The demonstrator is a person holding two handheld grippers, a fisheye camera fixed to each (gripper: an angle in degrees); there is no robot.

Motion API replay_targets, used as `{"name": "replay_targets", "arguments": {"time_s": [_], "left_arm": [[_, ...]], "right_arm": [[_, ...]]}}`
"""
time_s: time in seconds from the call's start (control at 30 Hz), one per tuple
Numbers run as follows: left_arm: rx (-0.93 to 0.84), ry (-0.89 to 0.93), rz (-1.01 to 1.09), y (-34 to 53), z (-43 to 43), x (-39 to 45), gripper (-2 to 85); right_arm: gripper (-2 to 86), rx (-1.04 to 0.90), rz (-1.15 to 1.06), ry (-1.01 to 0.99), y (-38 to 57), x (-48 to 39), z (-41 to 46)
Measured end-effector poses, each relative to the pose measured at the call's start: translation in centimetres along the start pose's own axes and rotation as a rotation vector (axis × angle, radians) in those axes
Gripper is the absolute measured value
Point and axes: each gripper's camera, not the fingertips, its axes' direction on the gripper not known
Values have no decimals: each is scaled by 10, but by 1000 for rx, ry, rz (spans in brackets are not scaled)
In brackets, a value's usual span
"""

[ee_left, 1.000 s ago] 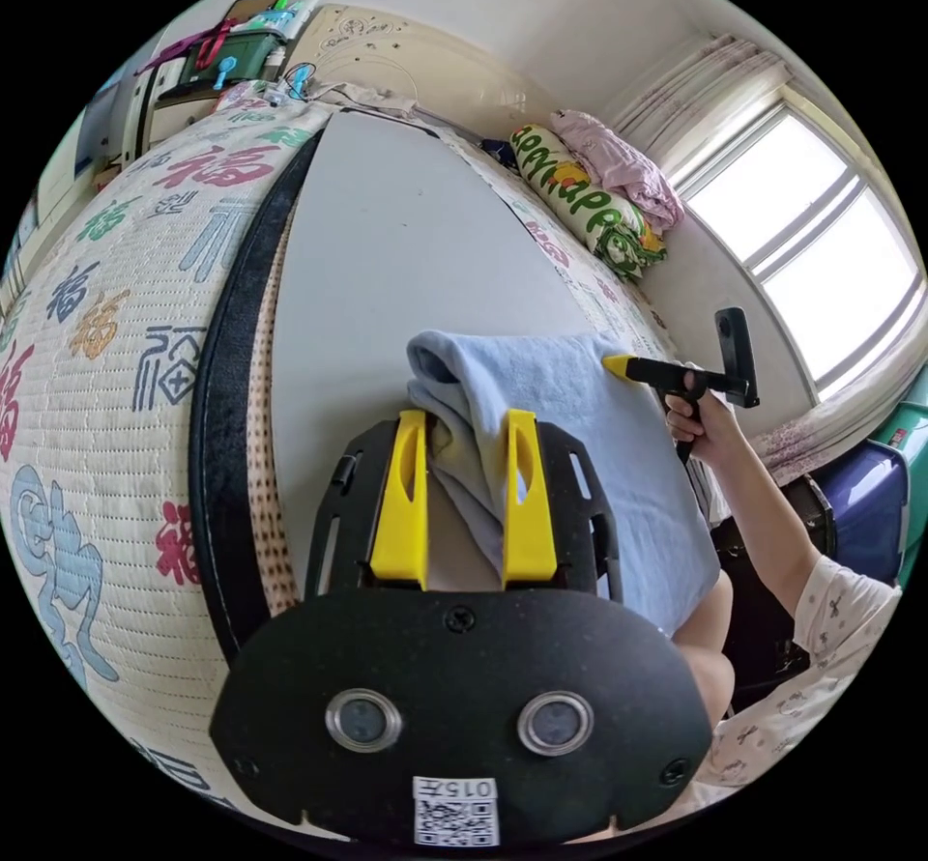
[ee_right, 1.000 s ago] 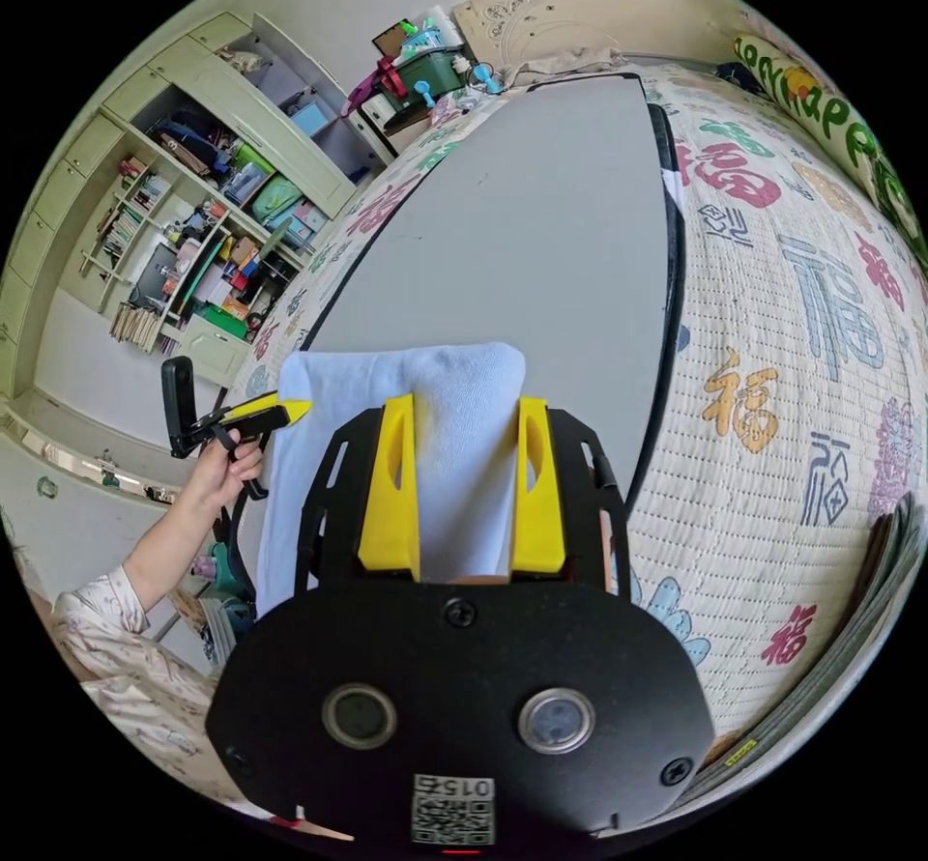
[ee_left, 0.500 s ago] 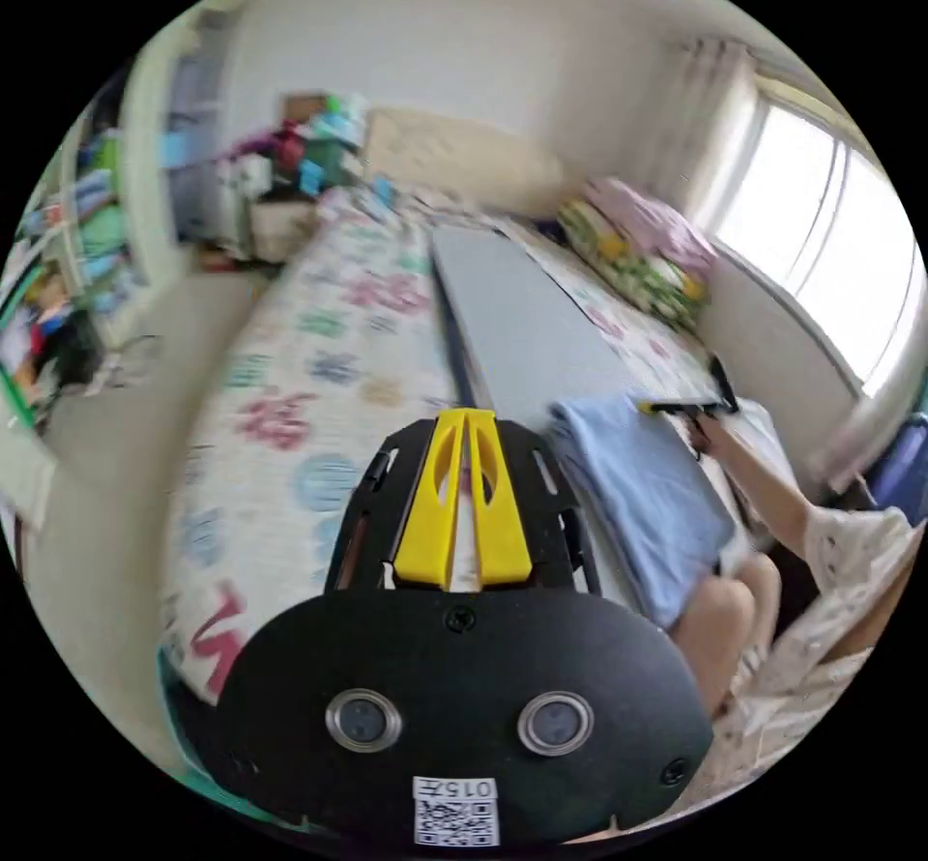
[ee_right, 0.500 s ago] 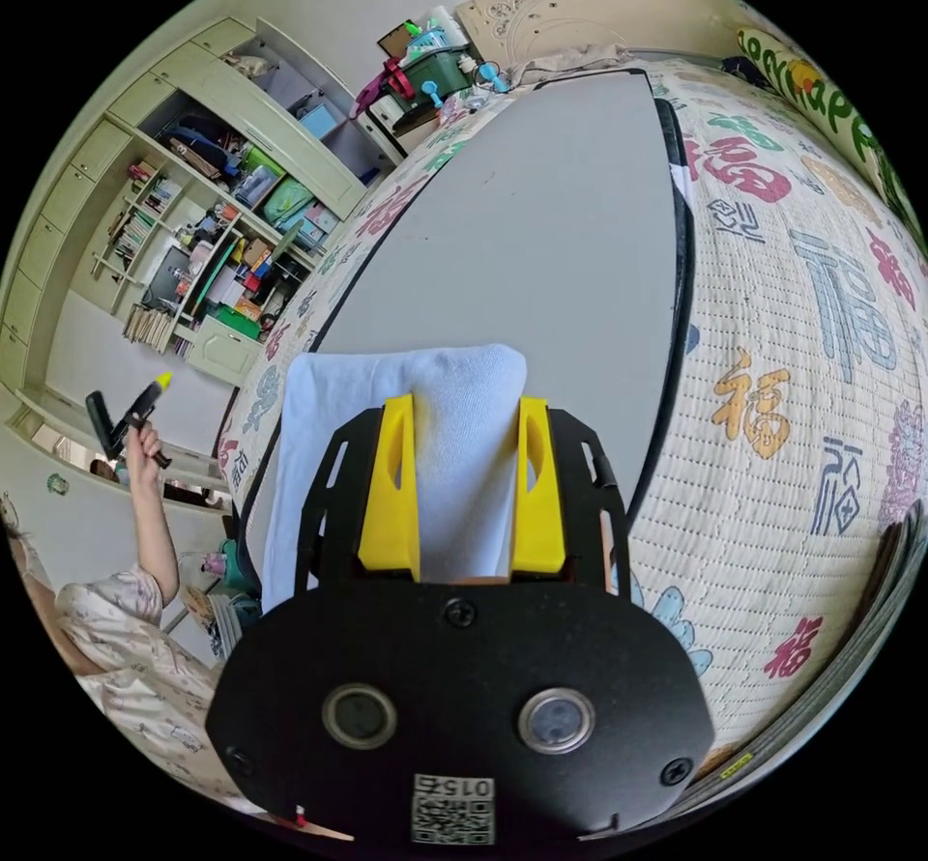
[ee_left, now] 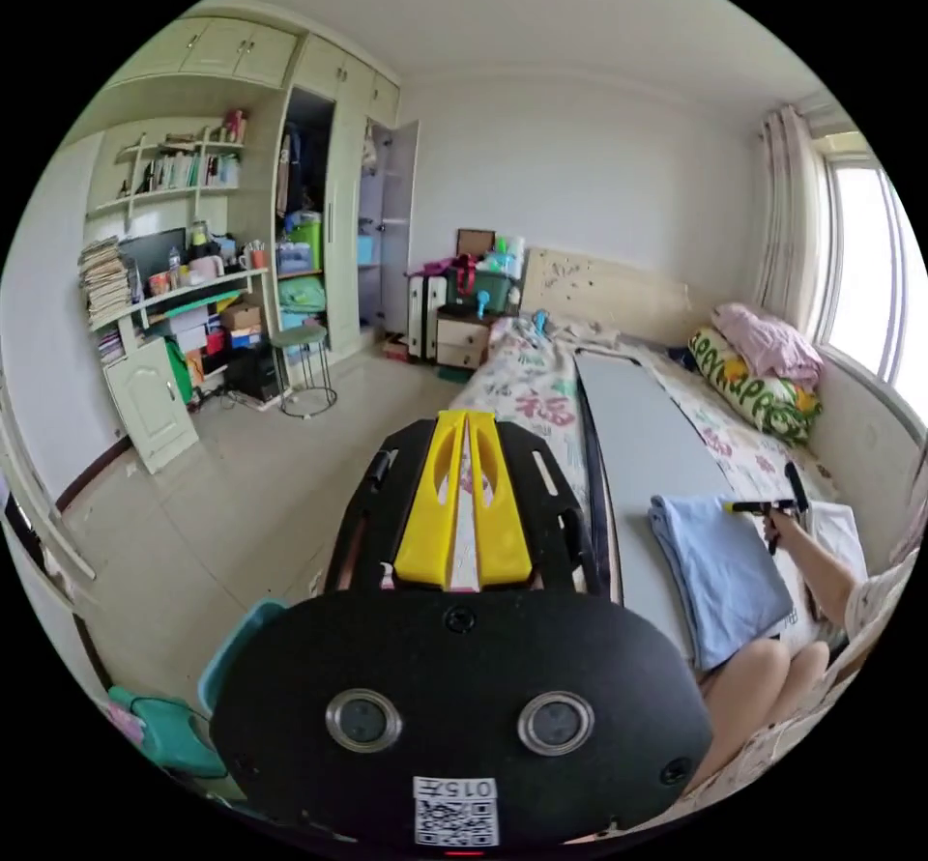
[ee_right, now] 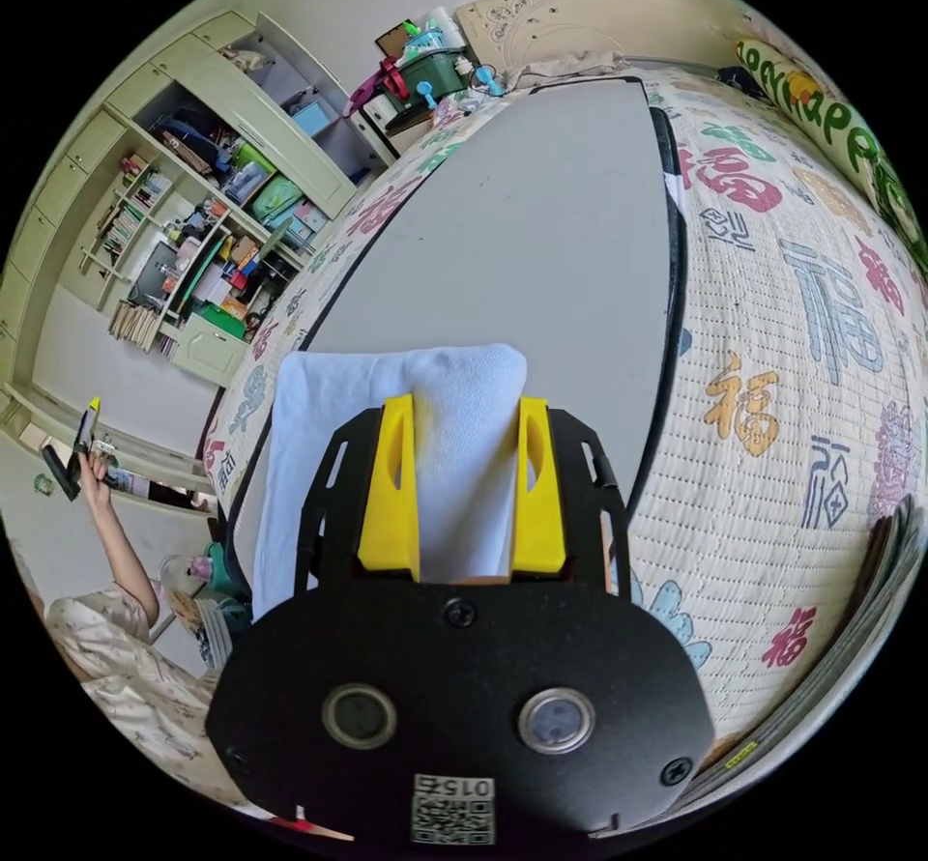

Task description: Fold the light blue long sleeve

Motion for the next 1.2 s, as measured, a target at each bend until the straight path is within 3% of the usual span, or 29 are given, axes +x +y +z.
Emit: {"name": "replay_targets", "arguments": {"time_s": [0.13, 0.27, 0.47, 0.57, 0.73, 0.87, 1.03, 1.1, 1.2], "left_arm": [[-104, 138, 109, 16, 85, 72, -5], [-134, 404, 100, 13, 162, 120, 0], [-163, 514, 140, -2, 203, 154, 4], [-145, 426, 149, -9, 173, 110, 0], [178, -34, -169, 37, -7, -72, -4], [-34, 81, 1, 63, 83, -9, -3], [-65, 320, 66, 76, 187, 63, -2], [35, 272, -5, 75, 167, 26, 0], [209, -10, -229, 122, 98, -84, 9]], "right_arm": [[147, -6, 6, -12, -4, -5, 6], [147, -14, 3, 9, -9, -16, 13], [148, -21, 11, 11, -17, -28, 25], [148, -20, 18, 12, -21, -34, 31], [149, -19, 18, 16, -28, -47, 42], [150, -13, 35, 7, -33, -53, 48], [149, -20, 33, 43, -41, -75, 55], [149, -24, 30, 46, -44, -80, 57], [149, -22, 27, 33, -47, -85, 59]]}}
